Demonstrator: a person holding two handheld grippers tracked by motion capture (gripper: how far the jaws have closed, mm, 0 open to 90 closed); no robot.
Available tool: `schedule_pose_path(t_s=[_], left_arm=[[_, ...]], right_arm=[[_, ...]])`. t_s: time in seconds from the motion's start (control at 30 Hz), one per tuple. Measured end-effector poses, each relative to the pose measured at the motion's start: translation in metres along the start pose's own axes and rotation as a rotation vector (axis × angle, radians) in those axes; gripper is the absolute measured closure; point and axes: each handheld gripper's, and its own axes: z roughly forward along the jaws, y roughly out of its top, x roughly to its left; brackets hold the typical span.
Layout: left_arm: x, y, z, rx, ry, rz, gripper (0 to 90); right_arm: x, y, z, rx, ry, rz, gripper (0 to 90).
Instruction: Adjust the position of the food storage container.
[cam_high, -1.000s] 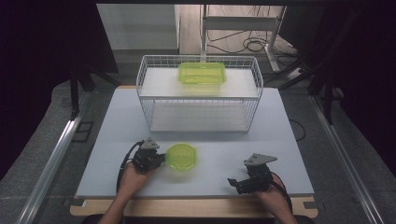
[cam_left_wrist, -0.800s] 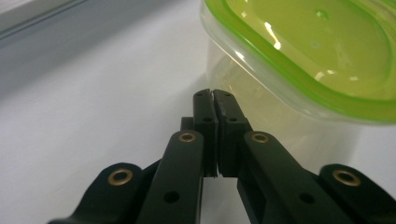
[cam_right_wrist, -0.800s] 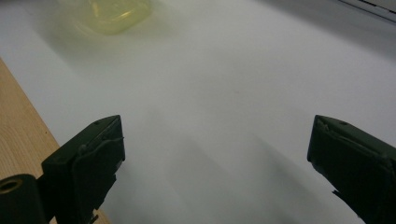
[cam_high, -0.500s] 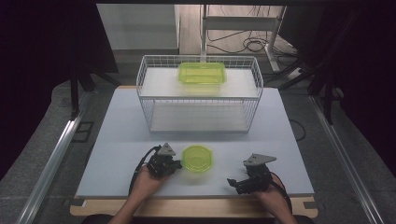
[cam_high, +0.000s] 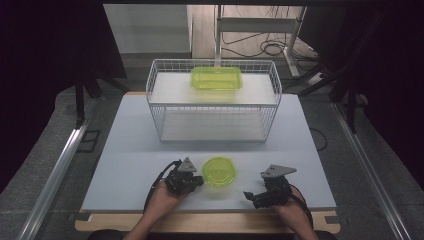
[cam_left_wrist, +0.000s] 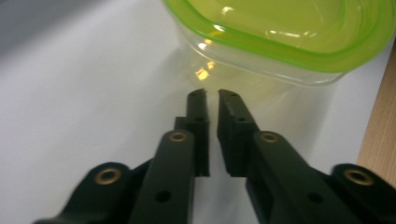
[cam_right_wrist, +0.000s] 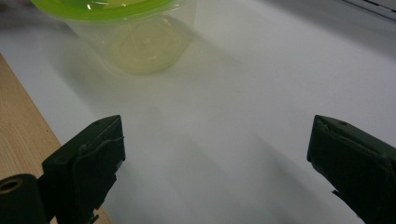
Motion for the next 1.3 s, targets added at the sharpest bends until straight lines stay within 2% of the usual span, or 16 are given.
schedule_pose_path(t_s=[0.1, 0.4, 0.5, 0.6, 0.83, 0.9, 1.07, 1.3], left_arm=[[0.0, -0.003, -0.01, -0.023, 0.033, -0.001, 71.8], [-0.004, -0.022, -0.041, -0.087, 0.092, -0.048, 35.2], [-0.007, -0.029, -0.048, -0.092, 0.121, -0.044, 27.3], [-0.009, -0.035, -0.055, -0.095, 0.127, -0.043, 19.9], [-0.012, -0.051, -0.069, -0.134, 0.147, -0.061, 9.8], [-0.014, -0.056, -0.07, -0.132, 0.162, -0.05, 5.8], [-0.015, -0.065, -0.07, -0.115, 0.216, 0.004, 2.2], [-0.013, -0.065, -0.07, -0.13, 0.228, 0.005, 1.8]], right_arm=[[-0.001, 0.0, -0.001, -0.006, -0.001, 0.004, 4.5], [0.0, 0.0, -0.002, -0.016, 0.007, -0.005, 4.5], [0.0, 0.0, -0.002, -0.021, 0.01, -0.009, 4.5], [0.0, 0.0, -0.003, -0.028, 0.014, -0.008, 4.5], [0.0, 0.0, -0.003, -0.045, 0.034, 0.007, 4.5], [0.0, 0.0, -0.003, -0.055, 0.042, 0.006, 4.5], [0.0, 0.0, -0.004, -0.07, 0.051, -0.001, 4.4], [0.0, 0.0, -0.003, -0.068, 0.051, -0.006, 4.0]])
